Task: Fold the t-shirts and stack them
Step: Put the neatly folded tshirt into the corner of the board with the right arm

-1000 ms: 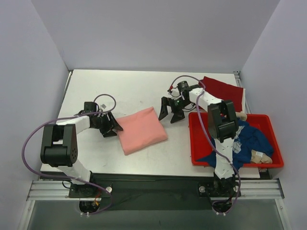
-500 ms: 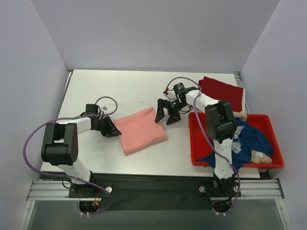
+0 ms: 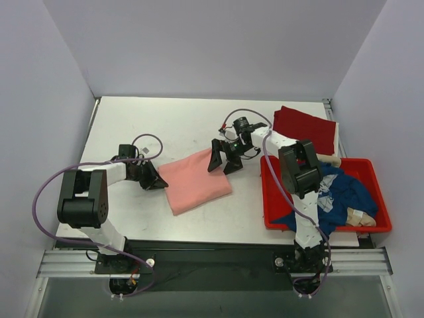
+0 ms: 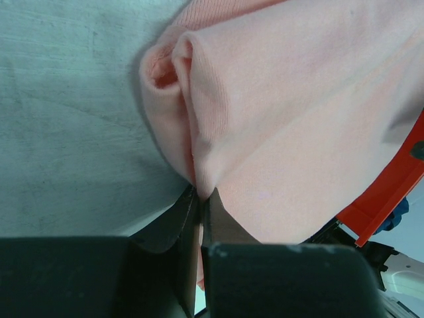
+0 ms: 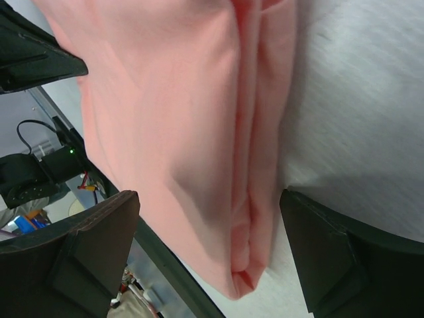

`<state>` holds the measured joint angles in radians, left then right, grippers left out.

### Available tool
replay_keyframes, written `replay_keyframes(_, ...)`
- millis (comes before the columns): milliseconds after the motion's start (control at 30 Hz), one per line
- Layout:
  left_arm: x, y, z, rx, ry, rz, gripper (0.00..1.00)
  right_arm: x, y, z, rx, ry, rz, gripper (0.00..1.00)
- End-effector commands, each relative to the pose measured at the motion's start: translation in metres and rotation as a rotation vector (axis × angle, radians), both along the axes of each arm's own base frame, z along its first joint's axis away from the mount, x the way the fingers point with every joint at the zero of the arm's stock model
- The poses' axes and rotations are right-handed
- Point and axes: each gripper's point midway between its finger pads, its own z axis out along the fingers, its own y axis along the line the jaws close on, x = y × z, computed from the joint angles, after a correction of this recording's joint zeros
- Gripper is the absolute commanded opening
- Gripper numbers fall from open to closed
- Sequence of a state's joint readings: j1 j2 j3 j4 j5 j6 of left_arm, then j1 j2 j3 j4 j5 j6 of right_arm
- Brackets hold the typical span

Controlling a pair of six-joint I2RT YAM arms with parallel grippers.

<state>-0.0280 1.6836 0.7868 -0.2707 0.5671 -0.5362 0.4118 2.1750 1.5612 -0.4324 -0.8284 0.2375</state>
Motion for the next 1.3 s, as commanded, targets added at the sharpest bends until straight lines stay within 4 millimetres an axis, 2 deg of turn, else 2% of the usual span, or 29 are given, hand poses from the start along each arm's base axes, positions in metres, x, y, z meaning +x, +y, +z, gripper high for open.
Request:
replay_keyframes(0,-0.022,0.012,-0.03,0.105,0.075,-0.035,0.0,-0.029,0.008,-0.037,-0.071,0.083,0.05,0.92)
replay_keyframes(233,-0.022,0.009,-0.029,0.091,0.073,-0.043,0.0,-0.043,0.026,-0.051,-0.081,0.097,0.089,0.86)
replay_keyframes(333,-0.022,0.007,-0.028,0.089,0.07,-0.048,0.0,-0.044,0.029,-0.051,-0.078,0.093,0.095,0.8)
replay_keyframes(600,-0.022,0.001,-0.026,0.079,0.062,-0.054,0.0,-0.035,0.039,-0.043,-0.057,0.071,0.088,0.49)
replay_keyframes(700,-0.02,0.0,-0.022,0.073,0.054,-0.051,0.0,-0.034,0.04,-0.039,-0.055,0.065,0.086,0.26)
replay_keyframes(733,-0.017,-0.001,-0.02,0.07,0.046,-0.049,0.05,-0.031,0.04,-0.033,-0.052,0.048,0.08,0.08)
replay_keyframes(767,-0.015,-0.001,-0.016,0.065,0.035,-0.046,0.12,-0.03,0.039,-0.031,-0.057,0.039,0.076,0.01)
replay_keyframes(800,-0.012,-0.002,-0.013,0.064,0.026,-0.043,0.26,-0.028,0.035,-0.031,-0.072,0.03,0.066,0.0)
replay_keyframes(833,-0.007,-0.002,-0.008,0.064,0.009,-0.04,0.33,-0.025,0.034,-0.024,-0.068,0.015,0.06,0.0)
replay_keyframes(933,0.005,-0.001,0.005,0.075,-0.032,-0.027,0.48,-0.012,0.023,-0.01,-0.071,-0.014,0.015,0.0)
replay_keyframes(1033,0.013,0.002,0.017,0.095,-0.062,-0.013,0.57,0.005,0.002,0.005,-0.083,-0.047,-0.048,0.0)
replay_keyframes(1133,0.022,0.006,0.033,0.115,-0.106,0.006,0.62,0.021,-0.021,0.022,-0.105,-0.087,-0.089,0.0)
replay_keyframes(1167,0.026,0.008,0.041,0.128,-0.127,0.017,0.63,0.026,-0.034,0.024,-0.129,-0.088,-0.114,0.0)
replay_keyframes(1267,0.031,0.014,0.055,0.155,-0.159,0.044,0.67,0.043,-0.052,0.039,-0.15,-0.138,-0.136,0.0)
